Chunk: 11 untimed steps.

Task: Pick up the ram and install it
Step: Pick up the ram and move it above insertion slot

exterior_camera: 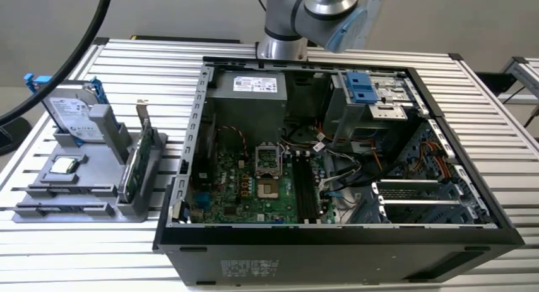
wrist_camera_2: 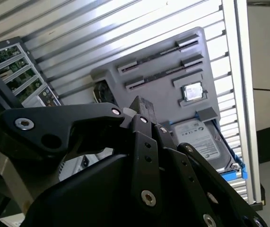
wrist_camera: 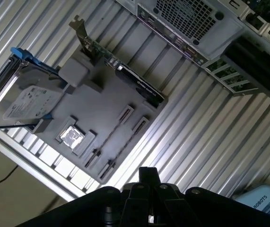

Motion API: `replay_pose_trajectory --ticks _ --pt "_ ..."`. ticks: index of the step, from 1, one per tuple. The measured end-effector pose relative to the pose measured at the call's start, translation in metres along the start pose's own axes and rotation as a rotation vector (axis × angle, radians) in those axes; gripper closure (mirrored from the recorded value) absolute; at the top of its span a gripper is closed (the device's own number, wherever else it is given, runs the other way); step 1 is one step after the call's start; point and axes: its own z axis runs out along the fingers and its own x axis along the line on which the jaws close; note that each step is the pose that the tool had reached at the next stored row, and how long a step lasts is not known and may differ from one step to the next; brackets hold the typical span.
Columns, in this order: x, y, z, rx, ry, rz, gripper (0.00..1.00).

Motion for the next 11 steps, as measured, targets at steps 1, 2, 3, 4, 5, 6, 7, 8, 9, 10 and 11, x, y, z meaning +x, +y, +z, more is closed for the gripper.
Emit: replay_pose_trajectory --ticks 1,2,3,4,5,6,7,8,9,10,11 --pt "0.0 0.0 0.0 0.0001 -0.0003 0.006 1.0" --pt "0.0 0.0 0.0 0.0002 -0.0005 0.011 1.0" --pt "0.0 0.0 0.0 0.0004 -0.0008 0.017 1.0" --pt "0.0 0.0 0.0 0.0004 -0.0011 0.022 1.0" --pt "0.0 0.0 0.0 0.0005 -0.0013 0.028 1.0" --pt "0.0 0.0 0.0 0.0006 -0.0016 0.033 1.0" --pt "0.0 0.0 0.0 0.0007 -0.0019 0.038 1.0" --pt "0.0 0.0 0.0 0.0009 -0.0021 0.044 1.0" --pt "0.0 0.0 0.0 0.0009 -0.0024 0.05 1.0" --pt "0.0 0.0 0.0 0.001 -0.0026 0.055 1.0" --pt "0.0 0.0 0.0 0.0011 -0.0029 0.061 1.0"
